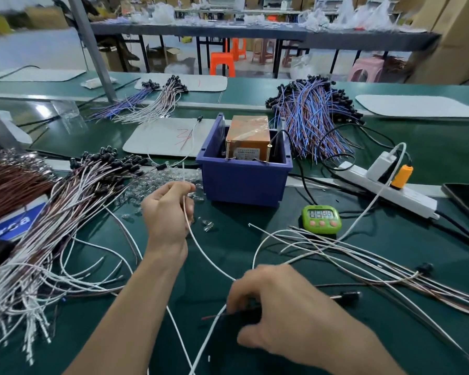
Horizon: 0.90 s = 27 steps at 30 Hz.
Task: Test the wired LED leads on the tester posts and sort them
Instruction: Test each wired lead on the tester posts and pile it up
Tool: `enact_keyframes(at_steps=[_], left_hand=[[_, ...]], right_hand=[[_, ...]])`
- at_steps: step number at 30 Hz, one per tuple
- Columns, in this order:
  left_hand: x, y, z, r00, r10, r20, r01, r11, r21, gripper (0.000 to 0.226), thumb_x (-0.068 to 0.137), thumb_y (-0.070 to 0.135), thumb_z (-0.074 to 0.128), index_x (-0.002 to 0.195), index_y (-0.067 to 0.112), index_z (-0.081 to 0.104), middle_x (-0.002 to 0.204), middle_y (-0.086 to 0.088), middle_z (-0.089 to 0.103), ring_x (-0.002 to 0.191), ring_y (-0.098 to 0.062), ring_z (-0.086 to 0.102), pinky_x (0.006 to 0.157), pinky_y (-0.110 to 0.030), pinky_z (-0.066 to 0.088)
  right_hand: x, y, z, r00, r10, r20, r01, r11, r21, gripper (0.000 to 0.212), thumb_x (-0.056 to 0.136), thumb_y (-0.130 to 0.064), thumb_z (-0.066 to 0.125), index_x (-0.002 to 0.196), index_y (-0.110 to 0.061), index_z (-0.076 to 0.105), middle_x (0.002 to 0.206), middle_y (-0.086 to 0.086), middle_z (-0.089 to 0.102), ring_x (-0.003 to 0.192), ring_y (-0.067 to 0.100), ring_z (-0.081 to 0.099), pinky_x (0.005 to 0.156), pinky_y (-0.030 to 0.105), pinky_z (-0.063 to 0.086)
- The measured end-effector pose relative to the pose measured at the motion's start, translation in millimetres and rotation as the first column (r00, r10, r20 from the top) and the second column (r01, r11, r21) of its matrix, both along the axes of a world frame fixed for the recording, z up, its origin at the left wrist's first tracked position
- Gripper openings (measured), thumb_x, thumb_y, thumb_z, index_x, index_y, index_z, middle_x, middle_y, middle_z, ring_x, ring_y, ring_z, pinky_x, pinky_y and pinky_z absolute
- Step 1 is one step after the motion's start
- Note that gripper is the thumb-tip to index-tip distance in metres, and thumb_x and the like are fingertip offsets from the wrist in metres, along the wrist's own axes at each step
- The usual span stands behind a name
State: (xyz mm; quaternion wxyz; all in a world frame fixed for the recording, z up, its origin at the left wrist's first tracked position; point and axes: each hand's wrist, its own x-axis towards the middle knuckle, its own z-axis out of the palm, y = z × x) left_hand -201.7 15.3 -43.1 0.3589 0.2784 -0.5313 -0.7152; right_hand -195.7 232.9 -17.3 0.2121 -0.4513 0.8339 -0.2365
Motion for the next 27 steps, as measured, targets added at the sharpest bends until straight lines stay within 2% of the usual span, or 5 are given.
enact_keyframes(at_steps=[5,14,20,25,27], left_hand=[[-1,-1,-1,1.000,0.009,0.012,-0.009,1.000,0.007,0.015,0.090,0.012,0.063,0.076,0.007,0.069,0.044,0.002,0.048,0.035,-0.011,0.032,0.034,-0.019,0.023],[1,0,0,1.000,-0.011,0.007,0.011,1.000,0.011,0.016,0.089,0.010,0.063,0.073,0.007,0.067,0.045,-0.001,0.047,0.036,-0.013,0.031,0.036,-0.021,0.021],[0,4,1,1.000,-0.021,0.010,0.022,0.999,-0.025,0.011,0.089,0.010,0.064,0.082,0.002,0.067,0.046,-0.002,0.046,0.040,-0.013,0.032,0.037,-0.020,0.025],[2,12,2,0.997,-0.083,0.000,0.082,0.991,-0.110,0.018,0.087,0.008,0.064,0.070,0.011,0.070,0.046,-0.001,0.047,0.039,-0.011,0.035,0.036,-0.017,0.025],[3,17,2,0.994,-0.107,0.022,0.109,0.968,-0.225,0.017,0.081,0.013,0.067,0.066,0.016,0.072,0.045,0.007,0.045,0.039,-0.008,0.034,0.037,-0.016,0.026]], right_hand=[[11,-2,-12,0.998,-0.018,-0.054,0.022,0.997,0.070,0.016,0.088,-0.027,0.064,0.103,-0.030,0.069,0.102,-0.011,0.063,0.096,0.013,0.059,0.088,0.032,0.050],[12,0,-21,0.968,-0.059,-0.245,0.073,0.996,0.051,0.013,0.096,-0.017,0.053,0.092,-0.030,0.050,0.098,-0.010,0.055,0.096,0.014,0.049,0.084,0.031,0.042],[-27,-3,-13,0.914,-0.341,0.221,0.400,0.850,-0.343,0.023,0.096,-0.010,0.054,0.084,-0.029,0.055,0.071,-0.005,0.066,0.057,0.008,0.049,0.055,0.031,0.045],[-51,-18,-14,0.859,-0.391,0.330,0.511,0.695,-0.505,0.022,0.093,-0.008,0.062,0.081,-0.026,0.067,0.065,0.001,0.069,0.063,0.024,0.063,0.065,0.040,0.055],[-57,-22,-15,0.850,-0.398,0.344,0.526,0.638,-0.563,0.020,0.091,-0.011,0.067,0.080,-0.026,0.073,0.065,-0.002,0.070,0.061,0.014,0.065,0.061,0.028,0.055]])
